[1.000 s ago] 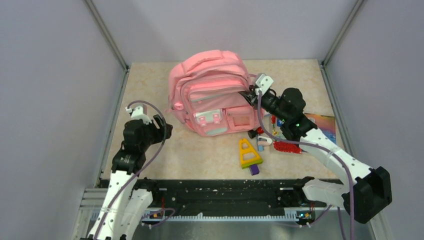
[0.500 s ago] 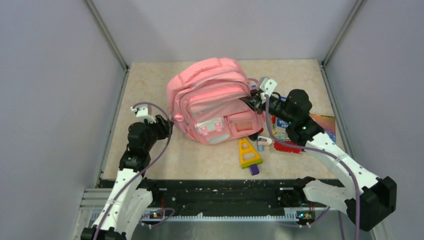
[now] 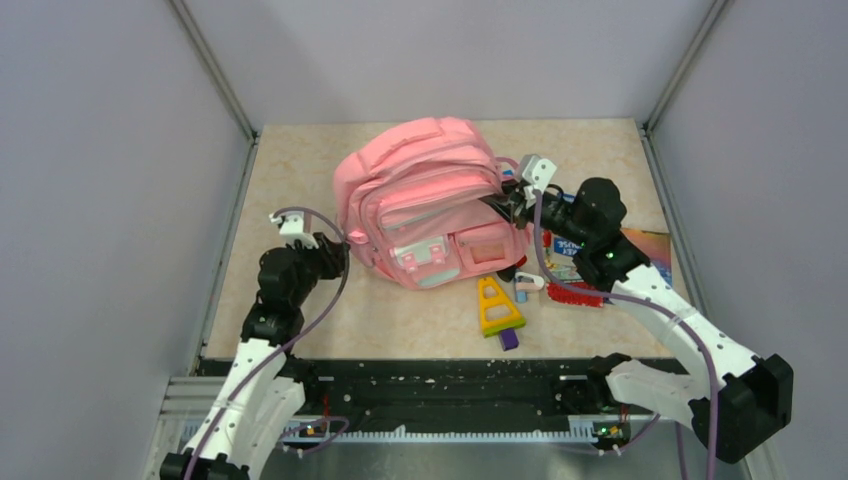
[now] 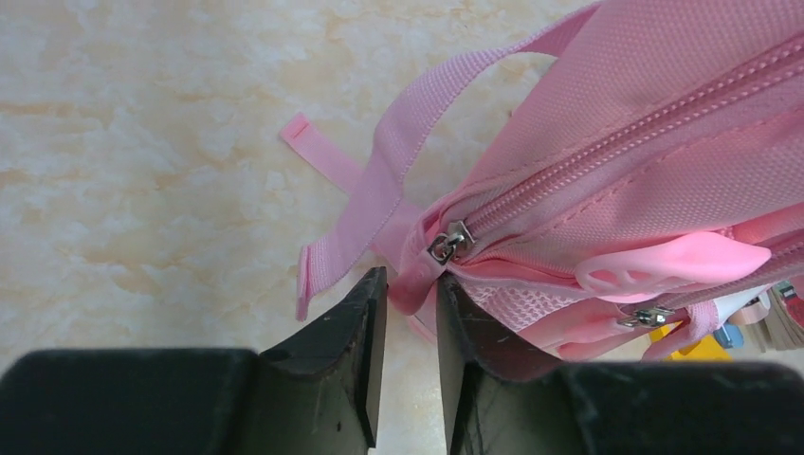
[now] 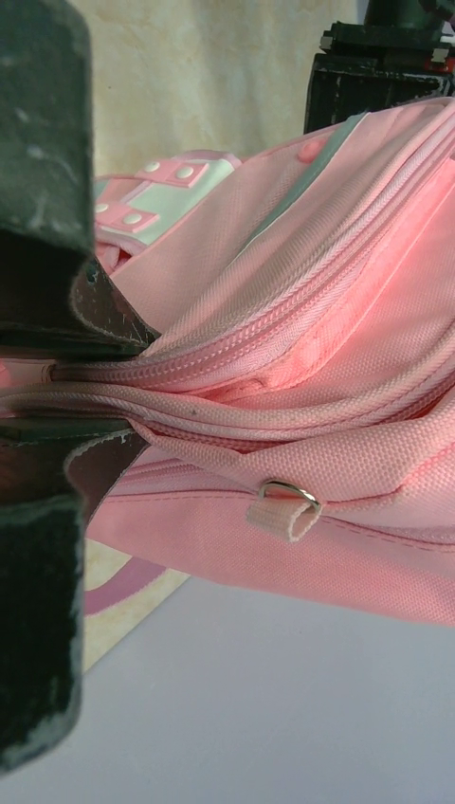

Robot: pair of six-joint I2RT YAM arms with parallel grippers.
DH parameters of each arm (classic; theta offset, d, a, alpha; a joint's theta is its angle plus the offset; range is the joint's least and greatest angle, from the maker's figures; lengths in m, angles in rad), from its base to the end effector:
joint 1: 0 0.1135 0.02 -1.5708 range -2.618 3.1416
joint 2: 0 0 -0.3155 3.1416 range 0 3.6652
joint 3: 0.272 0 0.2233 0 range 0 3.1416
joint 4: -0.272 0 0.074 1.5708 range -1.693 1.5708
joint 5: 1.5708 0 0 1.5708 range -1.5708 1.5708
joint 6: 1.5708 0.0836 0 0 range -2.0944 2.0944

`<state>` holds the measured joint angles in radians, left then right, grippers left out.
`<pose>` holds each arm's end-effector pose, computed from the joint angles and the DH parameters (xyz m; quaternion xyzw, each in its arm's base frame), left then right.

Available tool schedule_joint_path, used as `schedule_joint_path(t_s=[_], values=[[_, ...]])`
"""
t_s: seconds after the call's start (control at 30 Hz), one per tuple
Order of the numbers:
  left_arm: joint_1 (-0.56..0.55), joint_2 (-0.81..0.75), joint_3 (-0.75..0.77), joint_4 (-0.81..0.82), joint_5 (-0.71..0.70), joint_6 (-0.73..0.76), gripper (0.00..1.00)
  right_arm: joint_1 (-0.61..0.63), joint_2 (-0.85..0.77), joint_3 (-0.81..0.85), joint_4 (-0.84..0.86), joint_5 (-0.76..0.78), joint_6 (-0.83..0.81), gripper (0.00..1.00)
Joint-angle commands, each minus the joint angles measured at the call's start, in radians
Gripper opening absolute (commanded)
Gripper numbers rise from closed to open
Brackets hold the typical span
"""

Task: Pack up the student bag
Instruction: Unzip the student bag at the center of the board.

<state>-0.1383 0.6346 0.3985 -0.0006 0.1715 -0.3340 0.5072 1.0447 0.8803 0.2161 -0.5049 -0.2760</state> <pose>0.1378 -0.0336 0.2719 -0.0237 0.7842 -0.2096 0.5835 0.1819 0.1473 0.4179 -0.4219 0.5472 0.2518 0.6776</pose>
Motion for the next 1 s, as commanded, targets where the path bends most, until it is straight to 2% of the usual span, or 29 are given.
schedule_joint_path(t_s=[0.0, 0.17, 0.57, 0.8, 0.97], values=[[-0.016, 0.011, 0.018, 0.077, 0.031, 0.022, 0.25, -0.004, -0.067, 0.027, 0.219, -0.084, 0.019, 0.00], [-0.021, -0.029, 0.035, 0.056, -0.008, 0.024, 0.01, -0.004, -0.078, 0.015, 0.211, -0.079, 0.024, 0.00], [-0.023, -0.200, 0.066, 0.004, -0.073, -0.004, 0.00, -0.004, -0.125, -0.037, 0.173, -0.031, 0.021, 0.00], [-0.023, -0.189, 0.159, -0.120, -0.097, -0.011, 0.00, -0.004, -0.115, -0.043, 0.146, -0.021, 0.013, 0.00], [-0.023, -0.161, 0.272, -0.286, -0.134, 0.012, 0.00, -0.004, -0.095, -0.036, 0.105, 0.033, -0.036, 0.00]])
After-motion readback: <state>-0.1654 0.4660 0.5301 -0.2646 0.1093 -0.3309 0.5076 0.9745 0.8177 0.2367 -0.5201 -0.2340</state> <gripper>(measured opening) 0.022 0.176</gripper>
